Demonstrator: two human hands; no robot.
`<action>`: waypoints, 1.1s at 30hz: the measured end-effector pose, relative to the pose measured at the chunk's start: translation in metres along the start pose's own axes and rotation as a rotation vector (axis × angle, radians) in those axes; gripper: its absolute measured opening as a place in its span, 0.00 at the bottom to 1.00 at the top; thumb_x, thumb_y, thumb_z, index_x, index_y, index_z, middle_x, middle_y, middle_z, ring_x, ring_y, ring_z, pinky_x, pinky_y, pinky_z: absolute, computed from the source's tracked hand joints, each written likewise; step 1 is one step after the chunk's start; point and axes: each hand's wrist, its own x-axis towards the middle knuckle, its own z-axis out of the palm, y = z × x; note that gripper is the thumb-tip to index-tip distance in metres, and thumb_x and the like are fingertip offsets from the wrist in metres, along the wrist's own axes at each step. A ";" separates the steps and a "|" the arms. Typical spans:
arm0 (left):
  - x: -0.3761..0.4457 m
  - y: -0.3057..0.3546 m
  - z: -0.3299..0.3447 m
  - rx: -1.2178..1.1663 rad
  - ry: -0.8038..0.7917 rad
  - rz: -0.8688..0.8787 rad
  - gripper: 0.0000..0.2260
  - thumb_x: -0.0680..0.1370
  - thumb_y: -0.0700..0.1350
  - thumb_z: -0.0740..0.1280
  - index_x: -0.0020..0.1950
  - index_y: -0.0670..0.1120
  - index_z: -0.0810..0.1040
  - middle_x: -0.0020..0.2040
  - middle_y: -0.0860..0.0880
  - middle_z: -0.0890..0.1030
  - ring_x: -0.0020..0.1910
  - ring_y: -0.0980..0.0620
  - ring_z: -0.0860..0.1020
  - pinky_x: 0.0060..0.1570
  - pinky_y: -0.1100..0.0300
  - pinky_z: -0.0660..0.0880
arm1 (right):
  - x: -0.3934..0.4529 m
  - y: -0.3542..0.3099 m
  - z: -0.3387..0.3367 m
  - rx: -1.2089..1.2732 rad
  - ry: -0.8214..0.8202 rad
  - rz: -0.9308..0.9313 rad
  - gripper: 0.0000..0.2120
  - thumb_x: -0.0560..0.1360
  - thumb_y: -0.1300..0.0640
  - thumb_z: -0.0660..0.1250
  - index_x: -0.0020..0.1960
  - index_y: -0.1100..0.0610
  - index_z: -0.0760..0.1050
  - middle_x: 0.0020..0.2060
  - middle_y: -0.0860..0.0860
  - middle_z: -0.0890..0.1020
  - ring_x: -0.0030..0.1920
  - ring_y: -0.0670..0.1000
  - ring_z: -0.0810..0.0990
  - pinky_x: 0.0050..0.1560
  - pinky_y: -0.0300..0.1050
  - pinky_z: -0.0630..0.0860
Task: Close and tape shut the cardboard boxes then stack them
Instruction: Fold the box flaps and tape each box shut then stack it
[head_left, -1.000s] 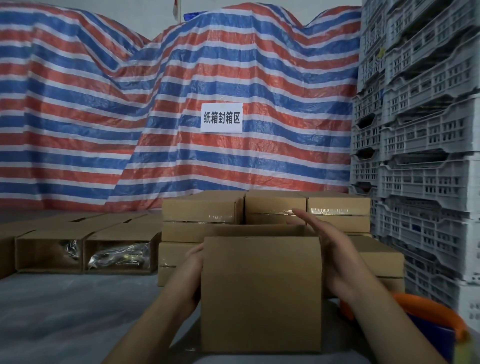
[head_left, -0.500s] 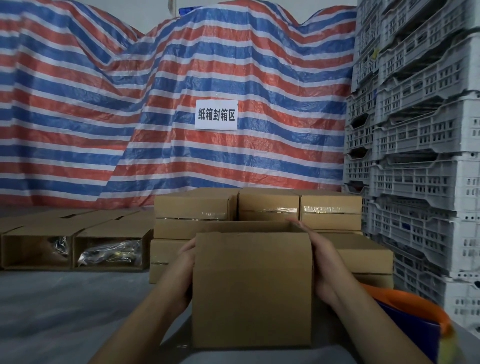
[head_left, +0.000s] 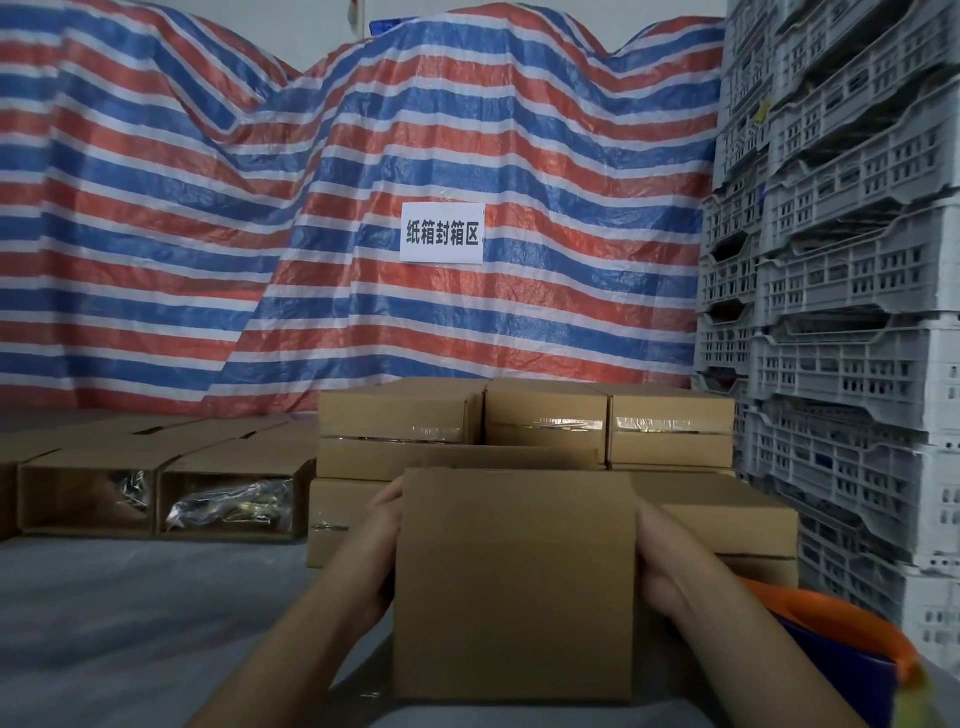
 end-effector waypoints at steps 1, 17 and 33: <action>0.000 0.000 -0.001 -0.003 -0.003 0.000 0.08 0.80 0.42 0.62 0.56 0.44 0.79 0.35 0.46 0.82 0.30 0.50 0.81 0.28 0.60 0.77 | 0.001 0.000 -0.001 0.005 -0.002 0.002 0.25 0.64 0.50 0.73 0.59 0.56 0.77 0.34 0.54 0.86 0.44 0.59 0.82 0.41 0.49 0.76; -0.007 0.001 -0.011 0.057 -0.084 0.004 0.29 0.66 0.66 0.60 0.57 0.47 0.79 0.48 0.45 0.86 0.47 0.49 0.85 0.46 0.55 0.77 | -0.002 0.005 -0.002 0.114 0.004 -0.027 0.13 0.77 0.55 0.68 0.59 0.59 0.79 0.36 0.55 0.85 0.42 0.57 0.83 0.43 0.50 0.76; -0.002 0.002 -0.005 0.084 0.000 -0.028 0.06 0.72 0.49 0.67 0.43 0.47 0.79 0.38 0.46 0.82 0.33 0.50 0.80 0.33 0.57 0.75 | 0.003 0.006 -0.008 0.216 -0.105 0.027 0.27 0.70 0.46 0.75 0.64 0.58 0.79 0.56 0.61 0.85 0.52 0.60 0.85 0.51 0.51 0.79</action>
